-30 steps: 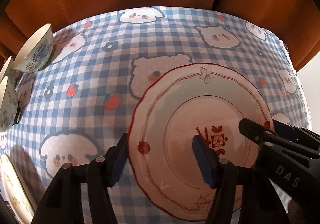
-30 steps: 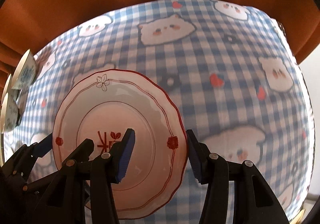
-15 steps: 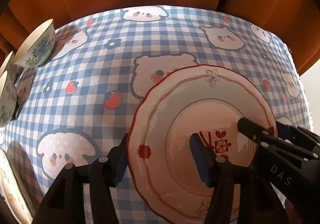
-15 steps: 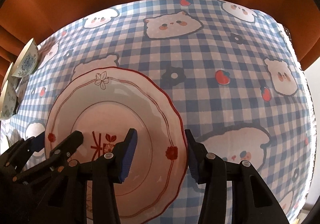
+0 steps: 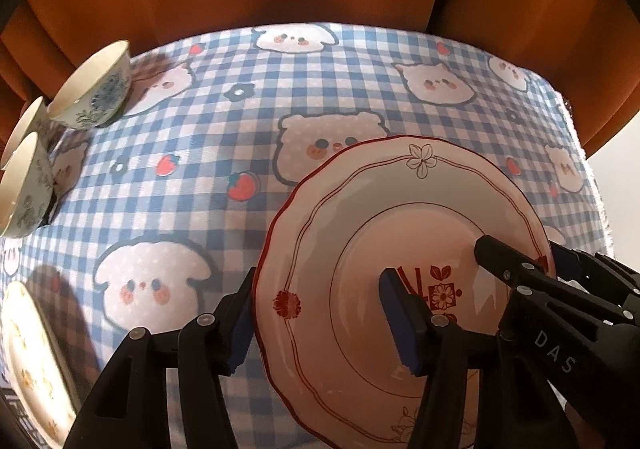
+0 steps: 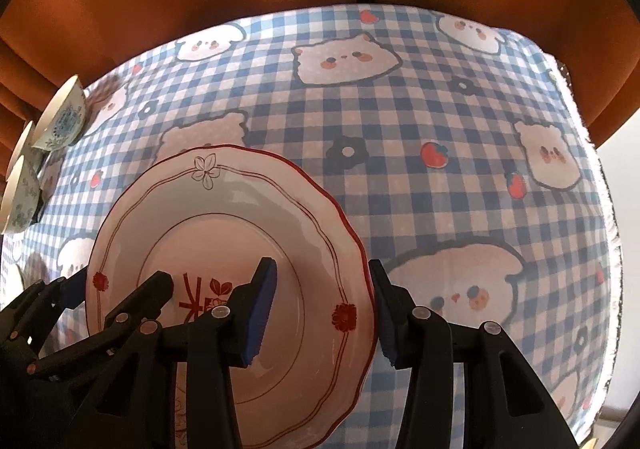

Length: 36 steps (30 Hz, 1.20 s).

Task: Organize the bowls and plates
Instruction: 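Lift the red-rimmed plate upright with both tools, then carry the red-rimmed plate over the yellow-floral plate stack with both tools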

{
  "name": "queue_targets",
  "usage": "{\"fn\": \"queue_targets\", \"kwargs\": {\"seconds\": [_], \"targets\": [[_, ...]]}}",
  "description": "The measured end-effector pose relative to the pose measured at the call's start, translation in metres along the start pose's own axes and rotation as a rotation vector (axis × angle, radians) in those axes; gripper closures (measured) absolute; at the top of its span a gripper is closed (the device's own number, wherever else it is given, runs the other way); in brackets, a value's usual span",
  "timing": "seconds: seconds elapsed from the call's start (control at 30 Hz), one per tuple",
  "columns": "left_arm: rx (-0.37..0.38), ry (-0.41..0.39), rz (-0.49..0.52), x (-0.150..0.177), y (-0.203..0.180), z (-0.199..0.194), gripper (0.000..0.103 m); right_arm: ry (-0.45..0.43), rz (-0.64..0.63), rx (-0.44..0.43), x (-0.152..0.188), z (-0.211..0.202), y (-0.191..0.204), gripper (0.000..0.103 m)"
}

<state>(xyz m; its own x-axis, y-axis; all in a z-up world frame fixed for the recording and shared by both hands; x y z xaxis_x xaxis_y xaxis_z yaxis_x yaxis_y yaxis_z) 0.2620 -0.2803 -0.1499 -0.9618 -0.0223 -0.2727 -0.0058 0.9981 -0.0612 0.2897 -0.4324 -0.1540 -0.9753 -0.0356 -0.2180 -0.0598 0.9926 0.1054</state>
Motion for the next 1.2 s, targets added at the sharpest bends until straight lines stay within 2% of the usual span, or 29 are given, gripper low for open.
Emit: {"fn": "queue_targets", "kwargs": {"seconds": [0.17, 0.5, 0.9, 1.2], "targets": [[-0.003, -0.035, -0.01, 0.008, 0.011, -0.026, 0.045, -0.015, -0.002, -0.013, 0.01, -0.02, 0.012, 0.053], [0.037, -0.105, -0.005, 0.032, 0.053, -0.065, 0.045, -0.038, 0.012, -0.005, 0.042, -0.052, 0.055, 0.053], [0.106, -0.099, 0.062, 0.069, 0.12, -0.093, 0.045, -0.076, 0.043, 0.084, 0.08, -0.086, 0.128, 0.053], [0.103, -0.087, 0.027, 0.093, 0.19, -0.104, 0.045, -0.073, 0.015, 0.094, 0.102, -0.088, 0.202, 0.053]]}}
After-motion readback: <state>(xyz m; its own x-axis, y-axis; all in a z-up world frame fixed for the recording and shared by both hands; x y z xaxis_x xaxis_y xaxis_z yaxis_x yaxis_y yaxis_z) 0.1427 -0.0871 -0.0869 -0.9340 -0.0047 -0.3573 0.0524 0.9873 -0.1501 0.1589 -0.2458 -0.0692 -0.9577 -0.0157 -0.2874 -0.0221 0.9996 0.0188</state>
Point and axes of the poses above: each gripper's, at about its wrist camera, not at the fingertips, and z roughly the way its jaws point, y to its left, x to its underside, the point moved 1 cm from there along z, roughly the way its jaws point, and after that the axes turned 6 degrees about y, right-handed, at the moved point
